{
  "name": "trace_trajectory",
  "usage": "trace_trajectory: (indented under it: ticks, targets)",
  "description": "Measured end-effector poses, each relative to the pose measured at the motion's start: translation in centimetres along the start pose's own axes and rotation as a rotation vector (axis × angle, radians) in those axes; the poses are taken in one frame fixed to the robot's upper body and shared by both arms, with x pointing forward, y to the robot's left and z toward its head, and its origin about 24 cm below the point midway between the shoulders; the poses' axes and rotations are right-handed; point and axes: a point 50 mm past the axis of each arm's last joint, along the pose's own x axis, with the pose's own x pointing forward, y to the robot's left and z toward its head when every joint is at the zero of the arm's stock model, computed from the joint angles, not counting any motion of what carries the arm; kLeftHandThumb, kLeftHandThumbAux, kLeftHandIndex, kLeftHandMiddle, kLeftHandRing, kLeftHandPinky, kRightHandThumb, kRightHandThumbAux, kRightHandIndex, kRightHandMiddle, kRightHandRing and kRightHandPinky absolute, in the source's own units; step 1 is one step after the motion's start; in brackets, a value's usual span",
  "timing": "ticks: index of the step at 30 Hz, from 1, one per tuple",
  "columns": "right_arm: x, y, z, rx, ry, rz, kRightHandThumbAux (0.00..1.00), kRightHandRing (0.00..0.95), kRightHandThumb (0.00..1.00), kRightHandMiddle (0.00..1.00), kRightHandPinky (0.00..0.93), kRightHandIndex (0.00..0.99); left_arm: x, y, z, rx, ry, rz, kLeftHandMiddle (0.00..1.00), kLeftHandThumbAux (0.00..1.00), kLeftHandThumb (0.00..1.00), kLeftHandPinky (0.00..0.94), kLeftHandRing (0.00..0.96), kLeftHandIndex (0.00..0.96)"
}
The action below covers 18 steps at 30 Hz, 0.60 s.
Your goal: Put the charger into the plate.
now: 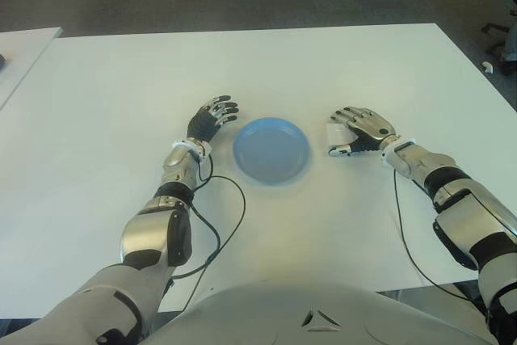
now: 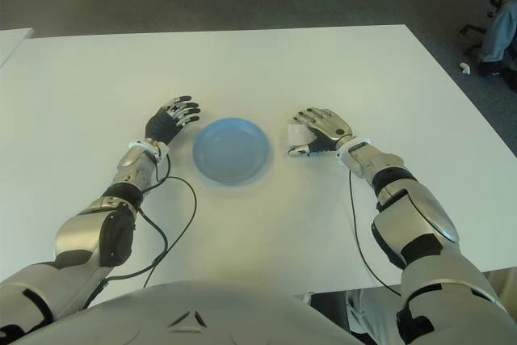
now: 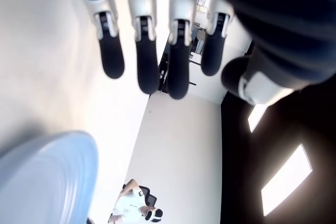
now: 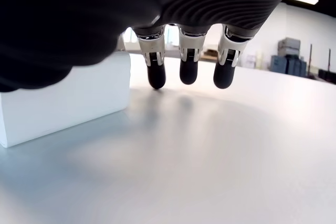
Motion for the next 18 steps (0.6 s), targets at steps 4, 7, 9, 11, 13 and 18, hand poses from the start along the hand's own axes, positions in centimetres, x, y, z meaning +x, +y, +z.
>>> trace_trajectory:
  ticks: [4,7,9,11,13,18]
  targets:
    - [0.03,0.04,0.1,-0.009,-0.004,-0.007,0.141,0.0,0.276,0.0,0.0,0.0,-0.03,0.09,0.03,-0.002,0.0,0.002,0.379,0.533,0.0,0.328,0.35,0.301]
    - [0.01,0.1,0.1,-0.014,-0.002,-0.01,0.145,0.0,0.271,0.0,0.0,0.0,-0.07,0.14,0.05,-0.002,0.0,0.003,0.378,0.534,0.0,0.332,0.351,0.301]
    - [-0.01,0.14,0.09,-0.018,-0.001,-0.013,0.146,0.0,0.27,0.0,0.0,0.0,-0.1,0.17,0.04,-0.003,0.001,0.002,0.379,0.534,0.0,0.333,0.353,0.302]
    - [-0.01,0.16,0.09,-0.022,0.001,-0.014,0.147,0.0,0.269,0.0,0.0,0.0,-0.12,0.19,0.02,-0.005,0.002,0.0,0.379,0.533,0.0,0.334,0.355,0.303]
    - [0.02,0.15,0.1,-0.027,0.002,-0.018,0.147,0.0,0.266,0.0,0.0,0.0,-0.13,0.21,0.02,-0.007,0.002,0.001,0.379,0.533,0.0,0.335,0.356,0.304]
    - [0.04,0.17,0.11,-0.039,0.007,-0.032,0.15,0.0,0.252,0.0,0.0,0.0,-0.18,0.24,0.0,-0.017,-0.001,-0.006,0.38,0.536,0.0,0.337,0.359,0.303]
